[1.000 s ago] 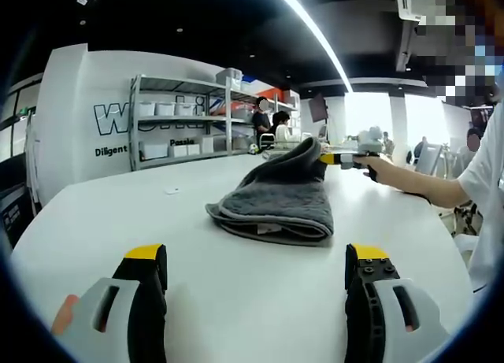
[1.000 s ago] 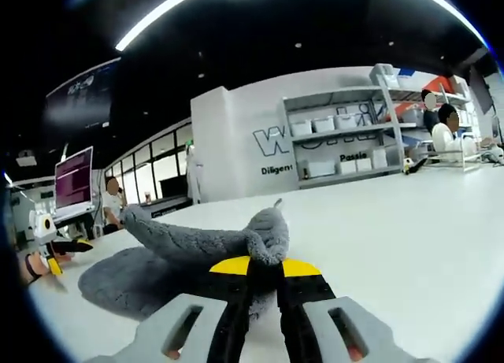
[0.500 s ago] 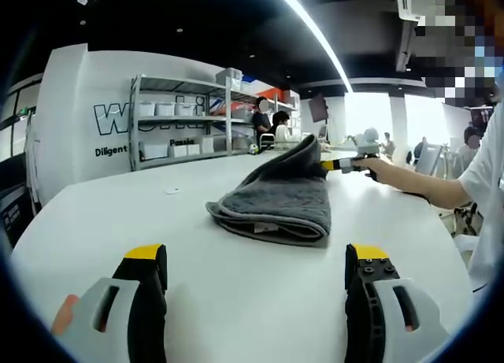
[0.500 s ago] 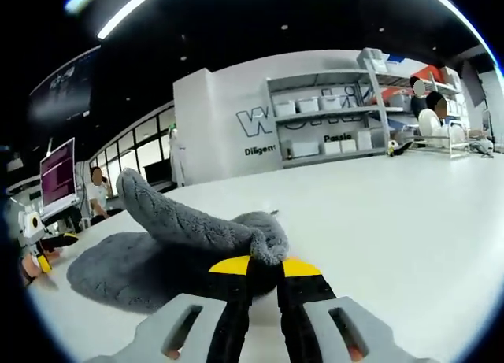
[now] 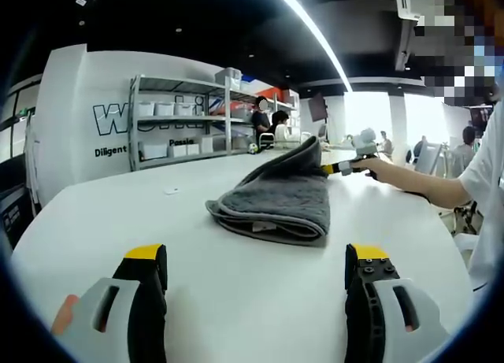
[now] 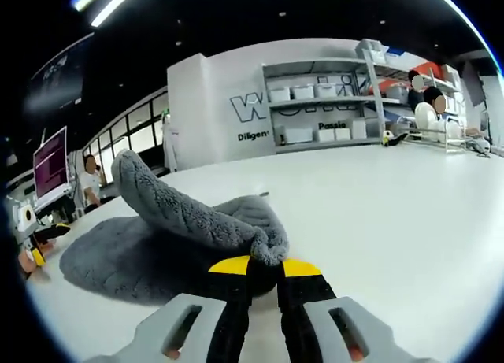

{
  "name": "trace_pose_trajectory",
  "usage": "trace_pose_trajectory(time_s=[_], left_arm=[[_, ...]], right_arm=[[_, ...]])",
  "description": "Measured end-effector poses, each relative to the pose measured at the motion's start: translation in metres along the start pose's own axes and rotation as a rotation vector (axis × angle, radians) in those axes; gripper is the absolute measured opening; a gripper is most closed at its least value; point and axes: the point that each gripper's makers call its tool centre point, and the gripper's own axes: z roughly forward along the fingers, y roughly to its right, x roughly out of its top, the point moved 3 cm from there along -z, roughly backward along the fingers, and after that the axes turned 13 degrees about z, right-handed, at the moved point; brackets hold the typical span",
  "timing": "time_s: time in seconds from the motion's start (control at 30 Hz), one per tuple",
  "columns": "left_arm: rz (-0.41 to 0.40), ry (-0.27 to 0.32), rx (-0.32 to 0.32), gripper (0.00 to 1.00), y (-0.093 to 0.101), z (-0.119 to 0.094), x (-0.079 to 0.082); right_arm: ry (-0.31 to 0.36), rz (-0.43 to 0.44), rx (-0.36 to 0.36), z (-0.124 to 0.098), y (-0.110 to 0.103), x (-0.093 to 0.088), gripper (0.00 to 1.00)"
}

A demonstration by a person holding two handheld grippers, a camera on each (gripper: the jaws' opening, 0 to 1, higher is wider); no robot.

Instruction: Open the folded towel by lifting each exposed corner and separating the folded layers until the towel lies flat within the target outline without major curled edges

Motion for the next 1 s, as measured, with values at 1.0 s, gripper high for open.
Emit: trace_pose_trajectory(time_s=[1.0], left_arm=[[0.003, -0.005, -0.004, 0.92, 0.001, 0.000, -0.001]], right_arm=[[0.008, -0.234, 0.011, -0.007, 0.005, 0.011, 0.33]])
